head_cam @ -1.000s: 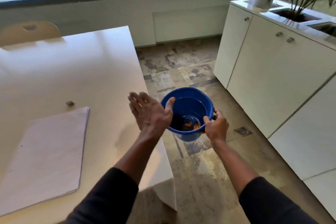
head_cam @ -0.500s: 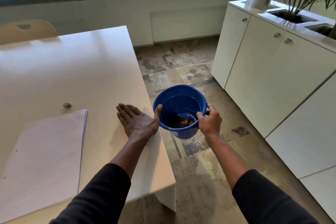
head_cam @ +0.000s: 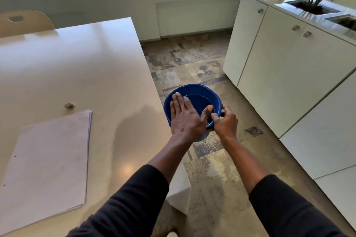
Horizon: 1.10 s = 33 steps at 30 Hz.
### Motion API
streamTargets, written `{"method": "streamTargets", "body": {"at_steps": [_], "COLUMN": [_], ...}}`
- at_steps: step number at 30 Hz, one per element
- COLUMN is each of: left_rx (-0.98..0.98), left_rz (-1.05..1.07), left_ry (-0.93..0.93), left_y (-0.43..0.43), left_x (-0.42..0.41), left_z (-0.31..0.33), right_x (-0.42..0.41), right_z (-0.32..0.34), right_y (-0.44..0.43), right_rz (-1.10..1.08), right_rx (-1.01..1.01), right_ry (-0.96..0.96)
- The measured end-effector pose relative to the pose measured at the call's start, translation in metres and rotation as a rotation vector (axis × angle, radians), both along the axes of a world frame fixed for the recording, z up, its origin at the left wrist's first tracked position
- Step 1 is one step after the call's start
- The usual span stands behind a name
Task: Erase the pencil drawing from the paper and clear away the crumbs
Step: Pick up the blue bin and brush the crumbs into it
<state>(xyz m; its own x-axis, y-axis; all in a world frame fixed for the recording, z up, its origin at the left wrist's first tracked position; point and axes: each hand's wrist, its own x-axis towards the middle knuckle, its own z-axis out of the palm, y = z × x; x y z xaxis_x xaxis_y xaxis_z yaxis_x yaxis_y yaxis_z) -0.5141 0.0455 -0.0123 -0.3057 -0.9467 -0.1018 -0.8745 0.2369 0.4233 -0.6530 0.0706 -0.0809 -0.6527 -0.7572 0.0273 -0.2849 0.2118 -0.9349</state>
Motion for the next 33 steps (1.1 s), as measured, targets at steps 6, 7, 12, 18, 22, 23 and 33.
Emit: {"method": "streamTargets", "body": {"at_steps": [6, 7, 12, 18, 22, 23, 33], "left_rx": [0.027, 0.038, 0.083, 0.036, 0.032, 0.056, 0.040], "left_rz": [0.286, 0.321, 0.344, 0.160, -0.031, -0.075, -0.033], "left_ry": [-0.113, -0.126, -0.147, -0.171, -0.093, -0.052, 0.161], "left_y": [-0.026, -0.032, -0.045, -0.034, -0.016, -0.011, 0.024], "left_x": [0.062, 0.071, 0.086, 0.049, 0.011, 0.001, -0.024], "left_z": [0.003, 0.002, -0.006, -0.010, -0.011, -0.011, -0.015], "right_x": [0.000, 0.001, 0.000, -0.001, 0.002, 0.003, -0.001], "right_z": [0.003, 0.003, 0.000, -0.004, -0.012, -0.014, -0.018], "right_y": [-0.001, -0.001, -0.001, 0.000, 0.002, 0.002, 0.018], "right_rz": [0.015, 0.014, 0.016, 0.009, -0.029, -0.041, -0.112], "right_rx": [0.009, 0.010, 0.010, -0.003, -0.016, -0.021, -0.028], "right_ry": [0.011, 0.013, 0.024, 0.002, -0.052, -0.067, -0.070]}}
